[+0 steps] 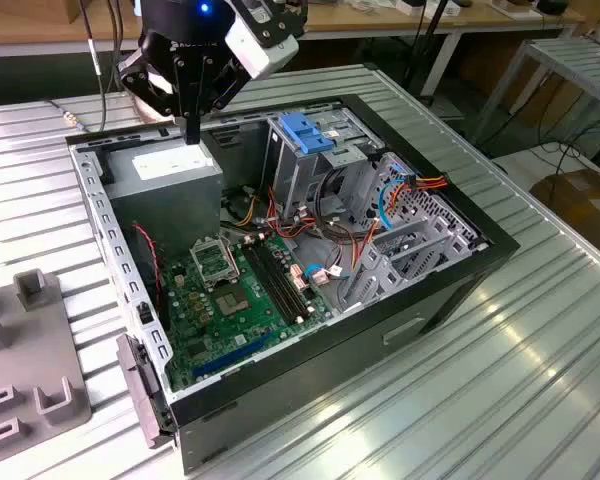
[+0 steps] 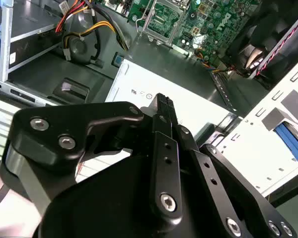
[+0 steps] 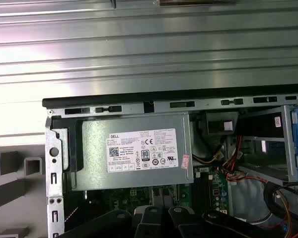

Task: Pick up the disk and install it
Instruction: 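Reach for the disk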

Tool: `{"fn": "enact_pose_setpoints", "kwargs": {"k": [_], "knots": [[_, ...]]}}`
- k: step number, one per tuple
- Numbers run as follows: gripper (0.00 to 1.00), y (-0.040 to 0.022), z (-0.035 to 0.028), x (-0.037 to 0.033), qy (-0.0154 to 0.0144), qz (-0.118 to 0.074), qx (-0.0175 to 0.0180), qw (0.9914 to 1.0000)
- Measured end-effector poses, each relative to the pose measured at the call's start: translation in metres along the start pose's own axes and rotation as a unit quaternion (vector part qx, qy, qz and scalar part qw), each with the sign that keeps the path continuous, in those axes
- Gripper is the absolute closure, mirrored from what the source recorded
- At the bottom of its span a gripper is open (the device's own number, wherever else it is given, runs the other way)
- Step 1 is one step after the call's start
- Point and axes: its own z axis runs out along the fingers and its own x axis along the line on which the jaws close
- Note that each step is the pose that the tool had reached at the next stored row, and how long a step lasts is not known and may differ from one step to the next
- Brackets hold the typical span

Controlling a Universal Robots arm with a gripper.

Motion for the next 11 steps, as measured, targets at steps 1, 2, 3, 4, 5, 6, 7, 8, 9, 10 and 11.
{"fn": "enact_pose_setpoints", "kwargs": {"k": [1,2,3,4,5,6,7,8,9,10,11], "knots": [[0.9,0.0,0.0,0.0001,0.0,0.0,0.0,1.0],[0.9,0.0,-0.0001,0.001,0.0,0.0,0.0,1.0],[0.9,-0.0001,-0.0001,0.0017,0.0,0.0,0.0,1.0],[0.9,-0.0002,-0.0001,0.0021,0.0,0.0,0.0,1.0],[0.9,-0.0002,-0.0001,0.0025,0.0,0.0,0.0,1.0],[0.9,-0.0002,-0.0001,0.0027,0.0,0.0,0.0,1.0],[0.9,-0.0002,-0.0002,0.0028,0.0,0.0,0.0001,1.0],[0.9,-0.0002,-0.0001,0.0031,0.0,0.0,0.0,1.0],[0.9,-0.0003,-0.0001,0.0034,0.0,0.0,0.0,1.0],[0.9,-0.0003,-0.0002,0.0039,0.0,0.0,0.0,1.0],[0.9,-0.0003,-0.0002,0.0041,0.0,0.0,0.0,1.0]]}}
